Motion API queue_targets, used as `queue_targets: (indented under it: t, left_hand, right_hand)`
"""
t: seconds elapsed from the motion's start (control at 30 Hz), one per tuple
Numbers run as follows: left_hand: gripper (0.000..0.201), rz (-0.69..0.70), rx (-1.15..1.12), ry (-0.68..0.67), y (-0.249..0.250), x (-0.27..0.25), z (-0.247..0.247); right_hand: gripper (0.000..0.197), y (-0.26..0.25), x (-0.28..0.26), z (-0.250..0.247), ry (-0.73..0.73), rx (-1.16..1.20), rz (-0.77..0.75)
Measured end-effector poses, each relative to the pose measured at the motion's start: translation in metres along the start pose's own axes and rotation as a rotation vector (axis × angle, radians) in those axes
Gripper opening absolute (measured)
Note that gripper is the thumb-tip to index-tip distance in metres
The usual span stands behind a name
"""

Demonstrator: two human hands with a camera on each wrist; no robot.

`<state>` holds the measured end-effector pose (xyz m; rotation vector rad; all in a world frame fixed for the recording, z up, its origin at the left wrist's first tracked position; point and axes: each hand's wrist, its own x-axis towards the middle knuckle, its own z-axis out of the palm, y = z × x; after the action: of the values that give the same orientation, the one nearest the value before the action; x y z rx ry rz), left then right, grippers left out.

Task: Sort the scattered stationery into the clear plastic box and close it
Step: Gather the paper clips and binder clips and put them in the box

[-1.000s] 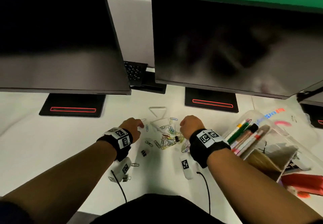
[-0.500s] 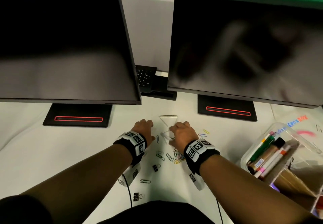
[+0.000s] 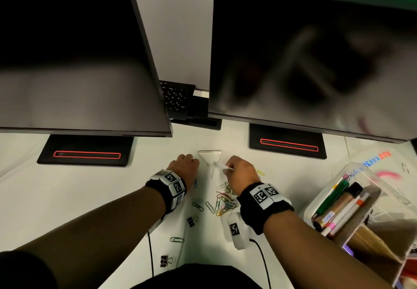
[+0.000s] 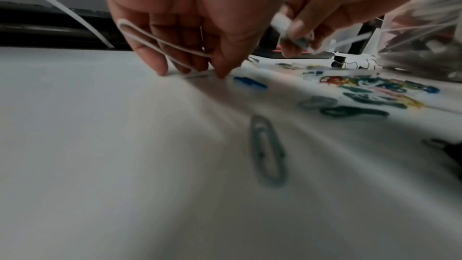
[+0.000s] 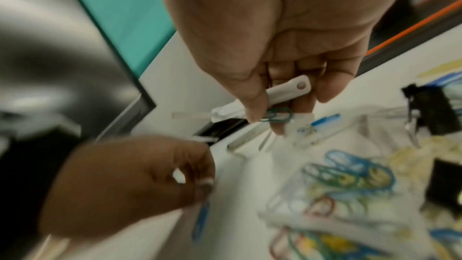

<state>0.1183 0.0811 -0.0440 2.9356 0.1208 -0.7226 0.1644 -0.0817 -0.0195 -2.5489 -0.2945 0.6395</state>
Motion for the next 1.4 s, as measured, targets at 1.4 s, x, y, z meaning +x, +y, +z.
queue_targets:
  t: [1.4]
  left_hand:
    - [0.017, -0.332, -0.705, 0.104, -0.023, -0.073, -0.005]
  right_hand:
    - [0.015, 0.017, -0.043, -0.017, -0.071, 0.317, 0.258]
